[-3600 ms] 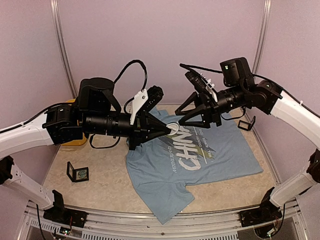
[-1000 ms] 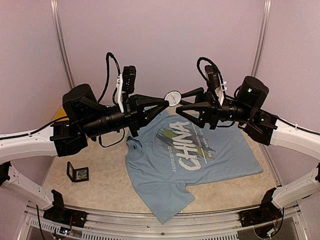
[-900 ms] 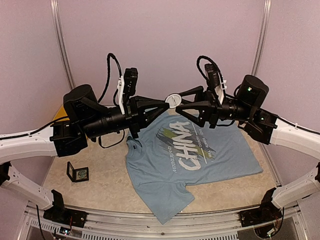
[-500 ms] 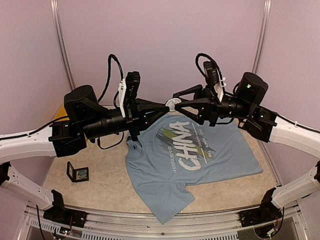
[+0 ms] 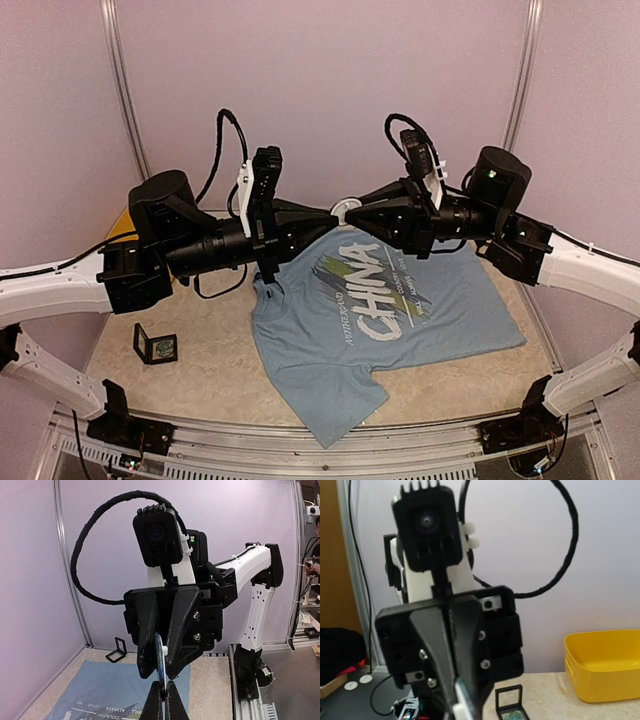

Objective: Pin the brooch onto the clothing

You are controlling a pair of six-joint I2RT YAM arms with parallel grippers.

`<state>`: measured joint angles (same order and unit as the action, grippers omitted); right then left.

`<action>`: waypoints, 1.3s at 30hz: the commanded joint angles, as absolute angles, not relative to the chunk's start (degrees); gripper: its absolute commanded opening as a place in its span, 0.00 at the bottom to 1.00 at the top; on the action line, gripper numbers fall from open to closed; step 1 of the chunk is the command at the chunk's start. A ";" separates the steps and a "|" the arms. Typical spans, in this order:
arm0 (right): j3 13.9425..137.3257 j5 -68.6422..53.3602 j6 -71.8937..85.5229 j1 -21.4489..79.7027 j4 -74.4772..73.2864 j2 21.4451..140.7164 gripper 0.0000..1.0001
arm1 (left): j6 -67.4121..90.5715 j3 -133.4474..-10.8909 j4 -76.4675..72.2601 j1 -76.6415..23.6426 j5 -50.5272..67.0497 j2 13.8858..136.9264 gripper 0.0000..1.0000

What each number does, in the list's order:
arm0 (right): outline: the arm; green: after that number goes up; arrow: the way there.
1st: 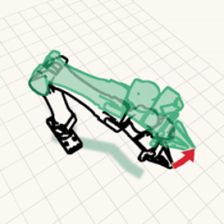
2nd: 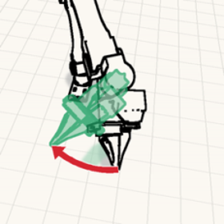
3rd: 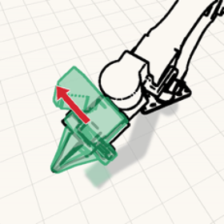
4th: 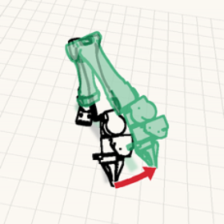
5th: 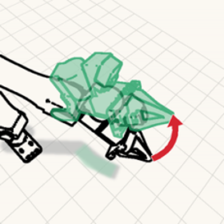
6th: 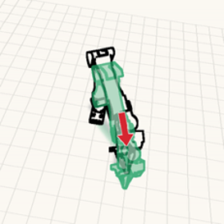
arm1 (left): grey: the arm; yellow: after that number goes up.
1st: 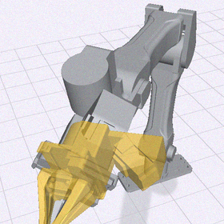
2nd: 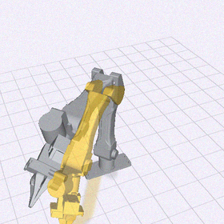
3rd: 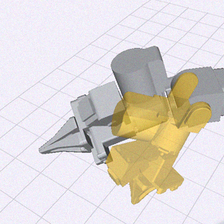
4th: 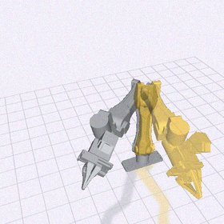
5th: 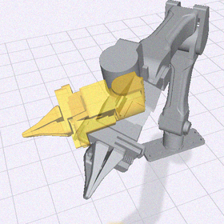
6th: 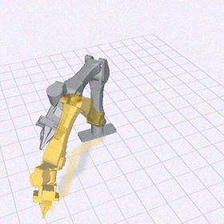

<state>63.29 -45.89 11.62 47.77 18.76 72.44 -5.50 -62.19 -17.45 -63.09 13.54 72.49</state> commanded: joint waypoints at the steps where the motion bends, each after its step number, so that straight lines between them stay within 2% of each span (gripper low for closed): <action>1: 66.01 -43.80 11.61 47.83 16.48 73.38 0.13 | -7.74 -62.74 -16.02 -64.37 18.91 71.40 0.00; 11: 68.96 -40.13 10.76 47.90 10.61 75.71 0.11 | -8.68 -63.33 -15.19 -65.11 18.22 71.89 0.00; 18: 68.93 -41.89 8.62 47.90 9.08 75.35 0.24 | -8.55 -62.41 -16.08 -65.09 16.25 70.92 0.00; 26: 71.08 -39.81 5.48 47.90 2.87 75.62 0.29 | -8.46 -61.96 -16.26 -65.12 14.65 70.24 0.00; 28: 71.62 -40.64 4.29 47.89 1.78 75.50 0.35 | -8.60 -61.96 -16.13 -65.08 14.60 70.16 0.00; 33: 73.92 -49.42 -3.89 47.90 -5.82 74.16 0.70 | -9.22 -61.96 -15.07 -64.99 12.80 69.76 0.00; 39: 73.71 -47.70 -8.38 47.90 -10.00 70.06 0.76 | -9.53 -61.96 -14.04 -64.96 11.67 69.22 0.00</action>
<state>72.44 -47.57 -3.64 47.94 -5.61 73.84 -8.38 -62.17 -14.50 -64.73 11.94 70.76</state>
